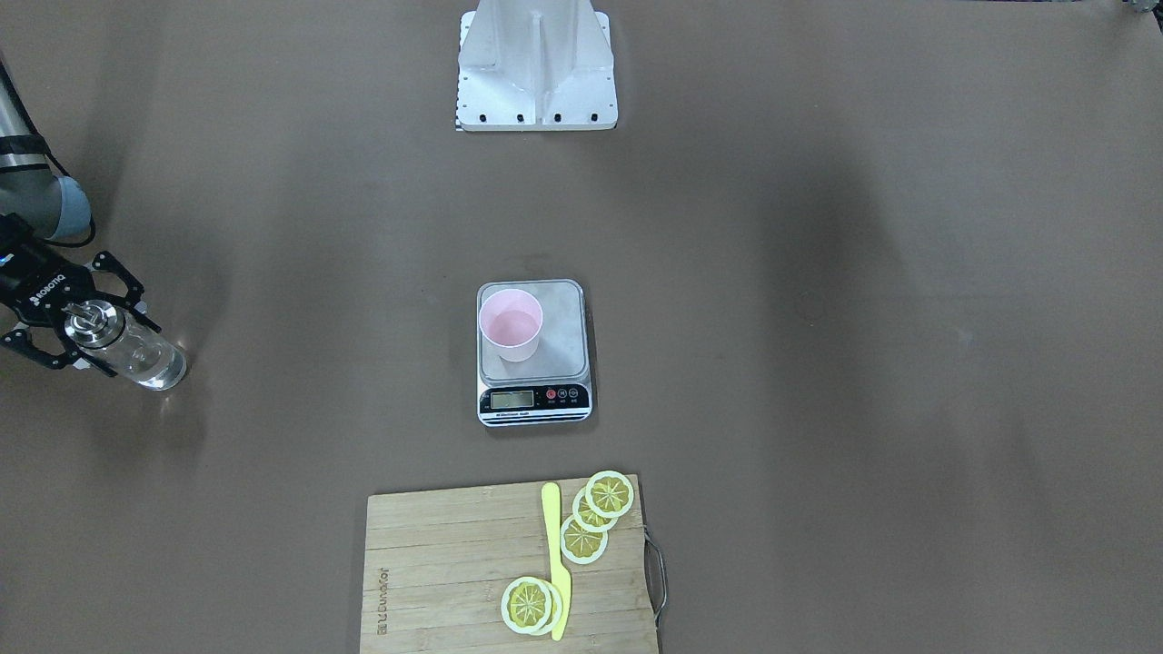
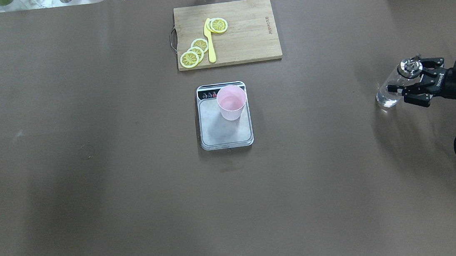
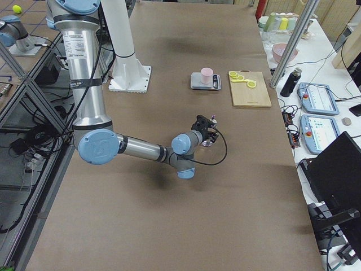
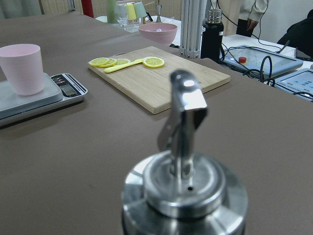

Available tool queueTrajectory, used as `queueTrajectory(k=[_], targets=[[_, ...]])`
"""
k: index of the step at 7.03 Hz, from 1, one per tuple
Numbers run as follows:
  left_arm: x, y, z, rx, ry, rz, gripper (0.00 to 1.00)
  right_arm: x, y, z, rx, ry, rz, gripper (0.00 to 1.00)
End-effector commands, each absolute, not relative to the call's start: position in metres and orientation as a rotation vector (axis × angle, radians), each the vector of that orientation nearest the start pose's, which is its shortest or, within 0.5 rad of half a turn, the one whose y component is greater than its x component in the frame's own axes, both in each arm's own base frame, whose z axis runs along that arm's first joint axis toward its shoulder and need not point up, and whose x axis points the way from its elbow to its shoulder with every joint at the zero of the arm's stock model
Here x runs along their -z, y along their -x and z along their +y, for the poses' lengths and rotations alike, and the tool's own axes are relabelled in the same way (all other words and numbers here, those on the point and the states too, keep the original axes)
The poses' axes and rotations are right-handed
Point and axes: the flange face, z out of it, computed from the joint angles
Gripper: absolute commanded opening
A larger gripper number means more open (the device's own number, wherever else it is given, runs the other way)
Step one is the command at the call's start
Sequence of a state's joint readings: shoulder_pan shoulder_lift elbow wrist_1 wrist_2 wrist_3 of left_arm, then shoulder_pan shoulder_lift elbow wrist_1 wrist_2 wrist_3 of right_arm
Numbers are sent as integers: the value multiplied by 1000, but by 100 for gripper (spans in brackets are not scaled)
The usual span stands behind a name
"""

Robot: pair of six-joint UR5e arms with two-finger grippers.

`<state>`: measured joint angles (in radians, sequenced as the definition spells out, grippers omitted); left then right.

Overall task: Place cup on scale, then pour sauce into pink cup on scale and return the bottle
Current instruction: 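Carry the bottle back and lower it onto the table with the right gripper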

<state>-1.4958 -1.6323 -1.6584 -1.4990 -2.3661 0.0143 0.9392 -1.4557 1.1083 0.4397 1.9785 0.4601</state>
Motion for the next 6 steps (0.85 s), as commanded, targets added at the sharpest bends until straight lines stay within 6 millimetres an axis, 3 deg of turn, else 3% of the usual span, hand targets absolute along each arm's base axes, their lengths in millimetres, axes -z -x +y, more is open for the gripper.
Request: queueTrajectory(k=[1, 5, 6], targets=[[-587, 23, -524, -119, -56, 797, 99, -610, 219, -458, 469, -1246, -1124, 52], [-585, 23, -526, -120, -59, 797, 99, -612, 218, -456, 476, -1231, -1134, 73], [-586, 23, -526, -120, -58, 797, 99, -613, 217, -455, 476, -1229, -1134, 93]])
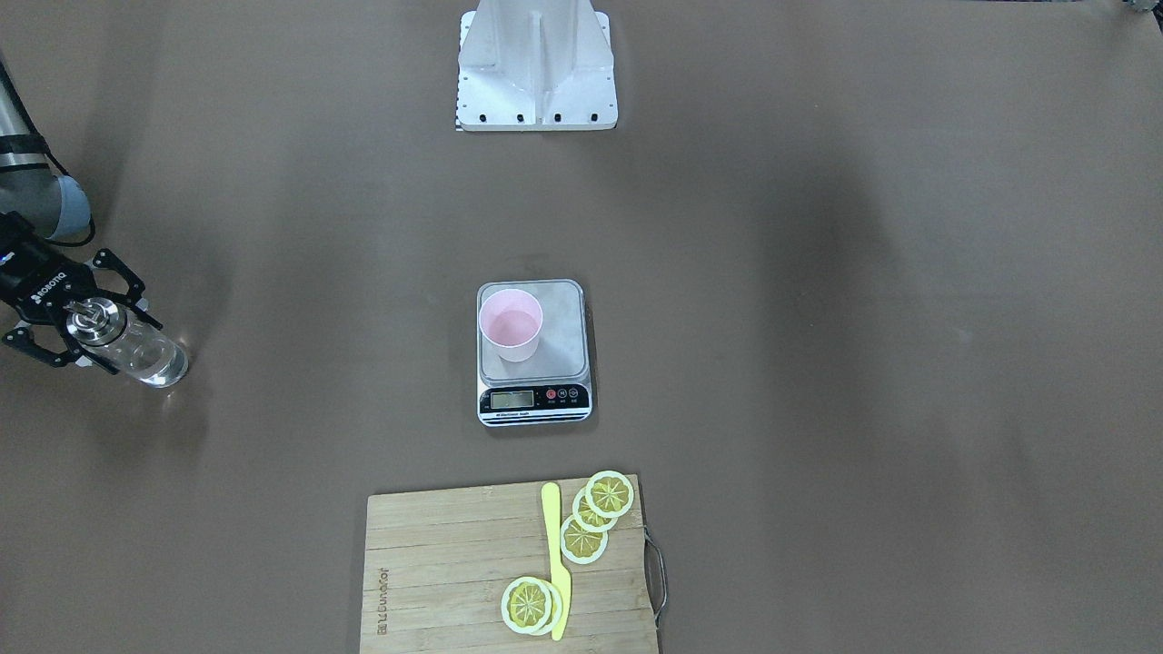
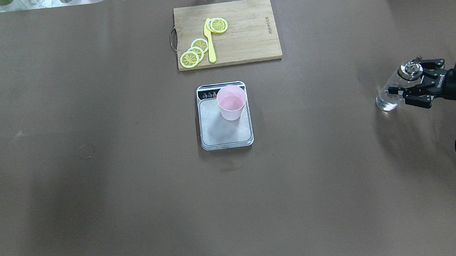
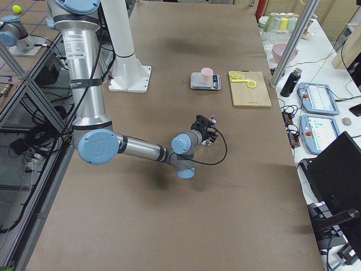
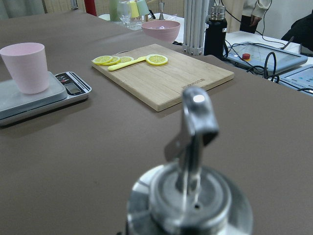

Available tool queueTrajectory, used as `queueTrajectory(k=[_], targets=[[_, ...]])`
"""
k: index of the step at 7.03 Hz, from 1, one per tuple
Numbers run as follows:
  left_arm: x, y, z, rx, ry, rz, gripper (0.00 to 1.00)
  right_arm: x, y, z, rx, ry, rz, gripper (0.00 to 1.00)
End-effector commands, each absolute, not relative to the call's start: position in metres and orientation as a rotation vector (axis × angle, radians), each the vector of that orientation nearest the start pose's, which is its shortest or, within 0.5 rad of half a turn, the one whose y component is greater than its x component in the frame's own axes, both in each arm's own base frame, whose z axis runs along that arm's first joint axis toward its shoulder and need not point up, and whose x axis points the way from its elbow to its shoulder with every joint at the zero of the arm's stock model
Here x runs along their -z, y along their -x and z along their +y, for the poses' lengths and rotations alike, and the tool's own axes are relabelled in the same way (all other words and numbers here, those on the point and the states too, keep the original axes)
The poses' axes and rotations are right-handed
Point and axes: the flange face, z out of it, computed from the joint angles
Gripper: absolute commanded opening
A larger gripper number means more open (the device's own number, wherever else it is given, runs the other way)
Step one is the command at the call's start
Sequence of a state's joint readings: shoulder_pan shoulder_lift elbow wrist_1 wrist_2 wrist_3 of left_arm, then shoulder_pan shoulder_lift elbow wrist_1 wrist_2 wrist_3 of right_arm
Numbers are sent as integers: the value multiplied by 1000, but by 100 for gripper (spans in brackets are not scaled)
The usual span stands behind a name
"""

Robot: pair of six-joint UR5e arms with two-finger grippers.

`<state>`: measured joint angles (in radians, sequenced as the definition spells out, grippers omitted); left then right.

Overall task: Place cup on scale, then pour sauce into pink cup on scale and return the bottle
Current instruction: 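Carry the bottle back and lower it onto the table with the right gripper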

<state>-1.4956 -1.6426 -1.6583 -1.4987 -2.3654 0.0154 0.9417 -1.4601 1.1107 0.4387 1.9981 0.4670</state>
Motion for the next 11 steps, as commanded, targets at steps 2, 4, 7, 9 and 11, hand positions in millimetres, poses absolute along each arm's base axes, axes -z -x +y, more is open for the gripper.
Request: queueTrajectory(k=[2, 4, 7, 9, 11], targets=[[-585, 23, -527, -120, -59, 797, 99, -613, 216, -455, 479, -1225, -1136, 100], [-583, 22, -528, -123, -61, 797, 99, -618, 211, -451, 485, -1208, -1141, 100], [-583, 23, -528, -122, -63, 797, 99, -633, 188, -441, 488, -1158, -1151, 100], [-583, 23, -528, -122, -62, 797, 99, -638, 177, -429, 464, -1117, -1178, 100], [-583, 22, -528, -123, -61, 797, 99, -645, 146, -421, 452, -1036, -1214, 100]])
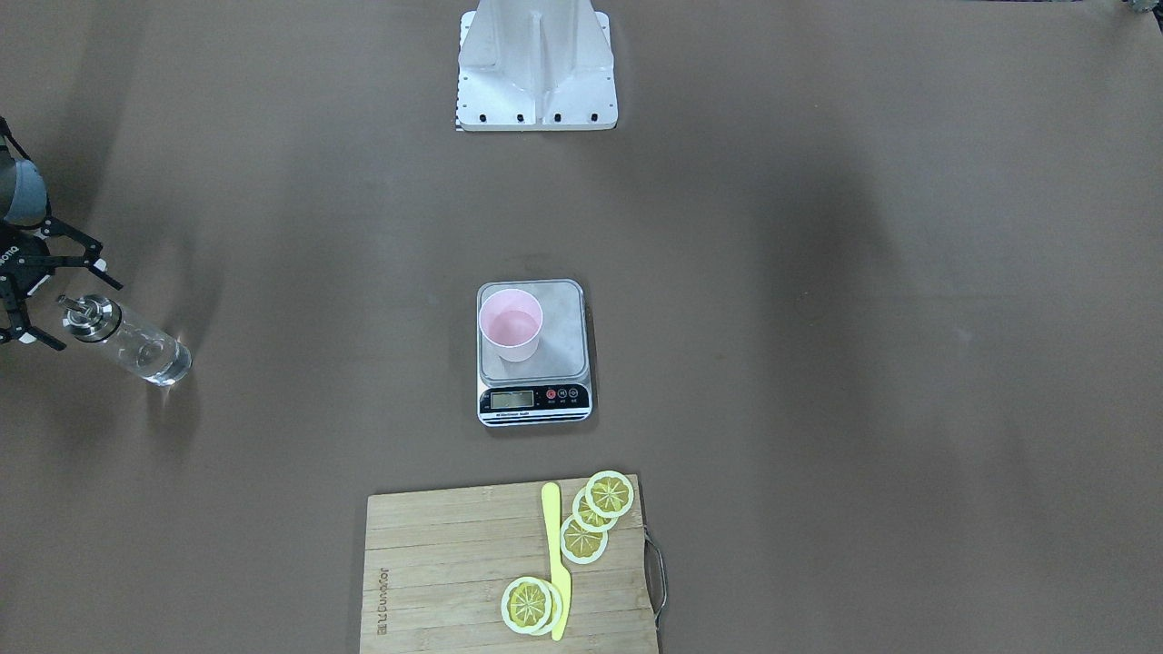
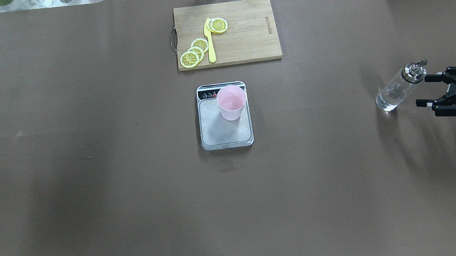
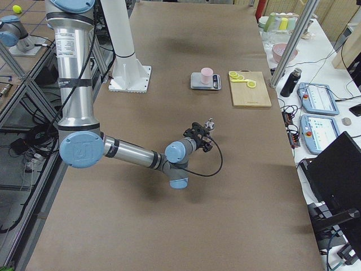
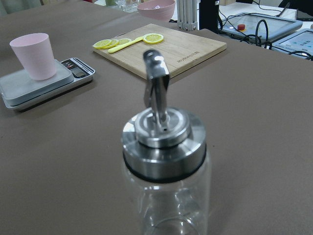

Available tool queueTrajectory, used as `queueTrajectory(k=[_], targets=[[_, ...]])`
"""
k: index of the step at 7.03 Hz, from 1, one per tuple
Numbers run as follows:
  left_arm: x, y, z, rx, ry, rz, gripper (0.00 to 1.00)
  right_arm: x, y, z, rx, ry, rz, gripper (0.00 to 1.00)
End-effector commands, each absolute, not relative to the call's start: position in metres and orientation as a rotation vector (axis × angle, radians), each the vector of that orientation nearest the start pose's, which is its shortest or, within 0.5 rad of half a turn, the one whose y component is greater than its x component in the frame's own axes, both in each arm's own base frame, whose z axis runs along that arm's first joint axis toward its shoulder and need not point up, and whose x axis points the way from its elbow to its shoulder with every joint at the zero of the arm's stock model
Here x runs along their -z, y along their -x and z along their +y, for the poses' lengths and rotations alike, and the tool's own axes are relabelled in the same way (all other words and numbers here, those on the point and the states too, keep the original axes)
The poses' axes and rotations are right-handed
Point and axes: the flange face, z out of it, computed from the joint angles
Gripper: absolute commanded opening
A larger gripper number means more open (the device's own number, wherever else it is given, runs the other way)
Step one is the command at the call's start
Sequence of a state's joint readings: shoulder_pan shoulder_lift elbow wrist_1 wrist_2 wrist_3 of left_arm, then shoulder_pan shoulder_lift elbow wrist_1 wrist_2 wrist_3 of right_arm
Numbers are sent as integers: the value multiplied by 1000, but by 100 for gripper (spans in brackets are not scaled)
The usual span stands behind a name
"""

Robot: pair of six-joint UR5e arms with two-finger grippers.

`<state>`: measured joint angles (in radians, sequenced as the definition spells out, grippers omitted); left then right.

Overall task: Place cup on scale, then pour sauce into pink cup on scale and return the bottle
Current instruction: 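Open the right gripper and withdraw it from the bottle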

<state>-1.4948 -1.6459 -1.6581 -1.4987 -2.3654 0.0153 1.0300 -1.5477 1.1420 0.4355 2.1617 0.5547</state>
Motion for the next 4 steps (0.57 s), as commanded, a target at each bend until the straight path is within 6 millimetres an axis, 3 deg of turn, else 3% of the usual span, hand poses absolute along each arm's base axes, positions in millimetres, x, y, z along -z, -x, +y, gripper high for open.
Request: queueTrajectory(k=[1, 3, 4], targets=[[-583, 23, -528, -122, -62, 797, 99, -650, 121, -428, 411, -966, -1219, 100], [-583, 22, -528, -123, -61, 797, 99, -652, 54, -454, 320, -813, -1206, 100], [-583, 23, -528, -122, -62, 797, 99, -655, 31, -463, 252, -755, -1192, 100]])
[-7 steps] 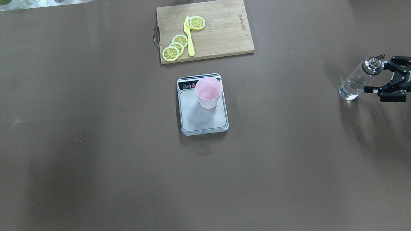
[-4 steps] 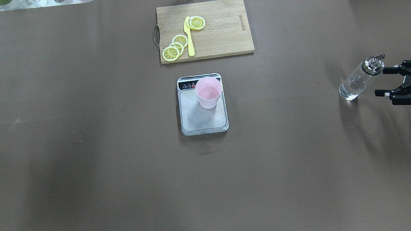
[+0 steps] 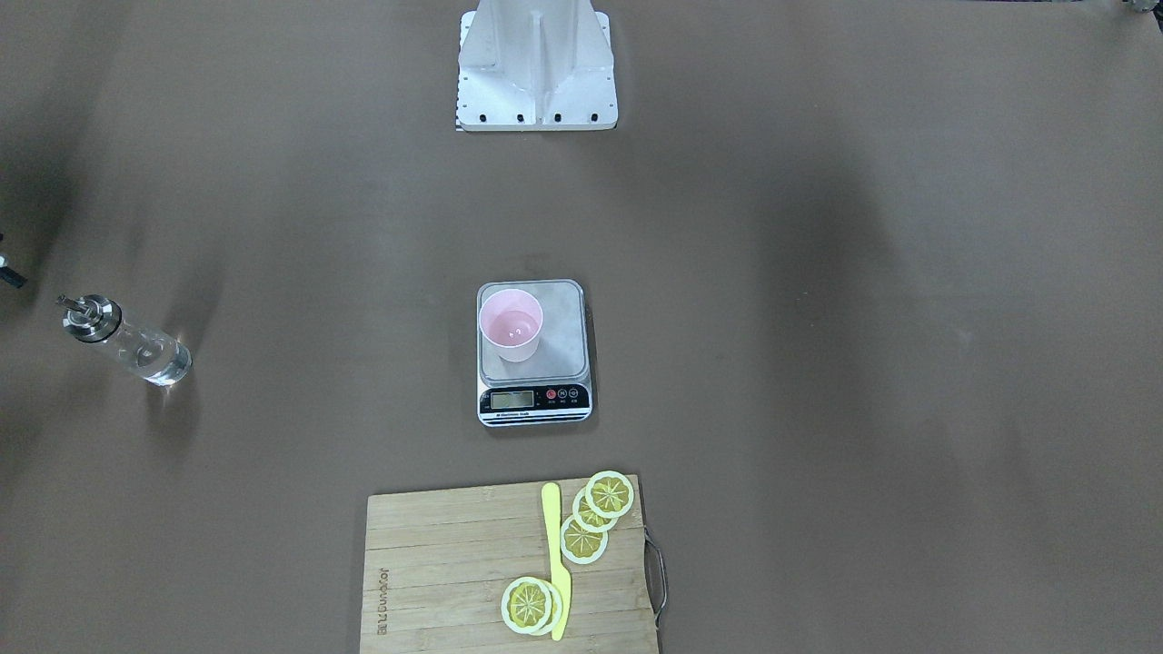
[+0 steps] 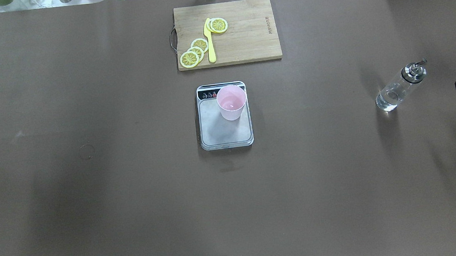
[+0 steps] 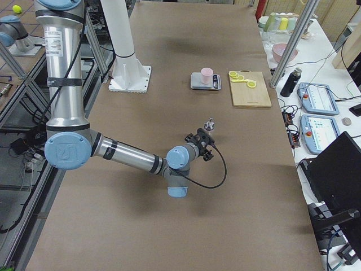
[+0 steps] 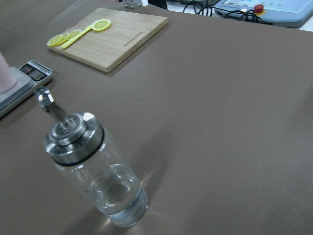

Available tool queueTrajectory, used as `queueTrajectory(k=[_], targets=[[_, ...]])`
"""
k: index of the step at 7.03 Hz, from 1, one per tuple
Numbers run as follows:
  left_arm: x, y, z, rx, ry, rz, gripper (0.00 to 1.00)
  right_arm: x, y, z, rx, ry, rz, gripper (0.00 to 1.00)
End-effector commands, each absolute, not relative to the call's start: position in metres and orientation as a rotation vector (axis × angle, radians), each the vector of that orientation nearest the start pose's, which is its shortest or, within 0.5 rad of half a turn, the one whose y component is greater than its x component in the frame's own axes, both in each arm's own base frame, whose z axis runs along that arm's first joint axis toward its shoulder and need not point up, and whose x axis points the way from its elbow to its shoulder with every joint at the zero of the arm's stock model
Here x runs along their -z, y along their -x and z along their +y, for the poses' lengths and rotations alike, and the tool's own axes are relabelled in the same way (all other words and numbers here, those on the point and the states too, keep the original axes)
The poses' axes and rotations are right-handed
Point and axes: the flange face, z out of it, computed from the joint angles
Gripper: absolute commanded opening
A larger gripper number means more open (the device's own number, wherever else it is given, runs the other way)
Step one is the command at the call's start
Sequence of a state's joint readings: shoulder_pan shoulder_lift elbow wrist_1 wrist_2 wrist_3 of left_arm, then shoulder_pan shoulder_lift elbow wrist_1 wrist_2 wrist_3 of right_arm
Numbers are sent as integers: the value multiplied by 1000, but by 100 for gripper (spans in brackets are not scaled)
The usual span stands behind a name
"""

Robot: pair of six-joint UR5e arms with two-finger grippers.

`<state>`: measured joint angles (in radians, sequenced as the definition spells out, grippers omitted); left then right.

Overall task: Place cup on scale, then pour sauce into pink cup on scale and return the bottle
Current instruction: 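Open the right gripper and withdraw it from the bottle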

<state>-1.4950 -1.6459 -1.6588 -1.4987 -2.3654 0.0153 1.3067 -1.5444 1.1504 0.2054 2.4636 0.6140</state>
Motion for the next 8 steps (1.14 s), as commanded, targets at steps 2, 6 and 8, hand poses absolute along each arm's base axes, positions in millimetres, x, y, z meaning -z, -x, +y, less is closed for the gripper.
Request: queueTrajectory(k=[2, 6, 8], targets=[[-580, 23, -528, -124, -68, 795, 99, -639, 0, -485, 125, -639, -1173, 100], [-574, 22, -530, -131, -80, 803, 99, -604, -35, -522, -119, -450, -1056, 100], [-575, 22, -530, -129, -77, 802, 99, -610, -35, -547, -142, -396, -929, 100]])
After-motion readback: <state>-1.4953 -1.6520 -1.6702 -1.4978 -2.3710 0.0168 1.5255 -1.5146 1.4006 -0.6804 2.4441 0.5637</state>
